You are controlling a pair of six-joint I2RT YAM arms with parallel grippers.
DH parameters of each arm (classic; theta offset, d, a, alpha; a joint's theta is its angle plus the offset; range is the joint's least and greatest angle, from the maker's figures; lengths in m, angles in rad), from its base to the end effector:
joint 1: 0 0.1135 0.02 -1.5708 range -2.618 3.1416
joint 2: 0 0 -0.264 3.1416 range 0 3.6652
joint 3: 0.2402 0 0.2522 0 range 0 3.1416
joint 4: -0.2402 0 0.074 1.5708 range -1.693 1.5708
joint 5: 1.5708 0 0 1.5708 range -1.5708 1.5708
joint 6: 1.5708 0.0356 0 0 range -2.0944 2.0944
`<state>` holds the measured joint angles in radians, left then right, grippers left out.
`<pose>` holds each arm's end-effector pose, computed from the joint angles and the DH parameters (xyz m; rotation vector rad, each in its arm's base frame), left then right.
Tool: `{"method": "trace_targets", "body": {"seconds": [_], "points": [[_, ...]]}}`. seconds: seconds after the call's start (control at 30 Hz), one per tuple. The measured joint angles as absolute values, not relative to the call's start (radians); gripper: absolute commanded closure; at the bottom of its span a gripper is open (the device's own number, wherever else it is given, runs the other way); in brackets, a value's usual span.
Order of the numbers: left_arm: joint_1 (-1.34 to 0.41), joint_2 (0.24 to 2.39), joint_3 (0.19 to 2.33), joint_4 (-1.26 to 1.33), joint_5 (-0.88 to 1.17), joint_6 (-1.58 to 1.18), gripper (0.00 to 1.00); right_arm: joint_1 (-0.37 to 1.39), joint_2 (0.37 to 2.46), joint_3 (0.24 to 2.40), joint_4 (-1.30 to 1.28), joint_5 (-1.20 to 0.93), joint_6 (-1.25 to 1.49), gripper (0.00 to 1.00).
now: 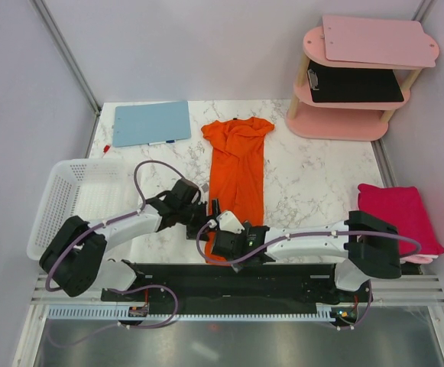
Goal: Fold and stack the t-shirts
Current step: Grab the bottom of the folded rectangular tshirt with both arms
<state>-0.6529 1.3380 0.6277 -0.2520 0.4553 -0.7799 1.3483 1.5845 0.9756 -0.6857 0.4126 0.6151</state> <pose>0.1847 -0.1610 0.1692 0.0254 2.7894 -1.0598 0.0775 0.2777 0.1840 -0.8774 2.5000 -0.0019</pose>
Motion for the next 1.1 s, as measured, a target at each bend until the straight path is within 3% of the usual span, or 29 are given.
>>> {"method": "trace_targets", "body": {"seconds": [0.2,0.3,0.6,1.1], "points": [[-0.664,1.396,0.607,-0.228,0.451,-0.798,0.06,1.366,1.644,0.957,-0.66,0.47,0.645,0.37],[-0.664,1.4,0.604,-0.225,0.45,-0.804,0.06,1.372,1.655,0.957,-0.651,0.492,0.661,0.51],[-0.668,1.427,0.607,-0.199,0.474,-0.813,0.03,1.385,1.655,0.958,-0.684,0.514,0.689,0.7],[-0.674,1.459,0.63,-0.192,0.487,-0.823,0.03,1.423,1.629,0.962,-0.789,0.513,0.714,0.73]]}}
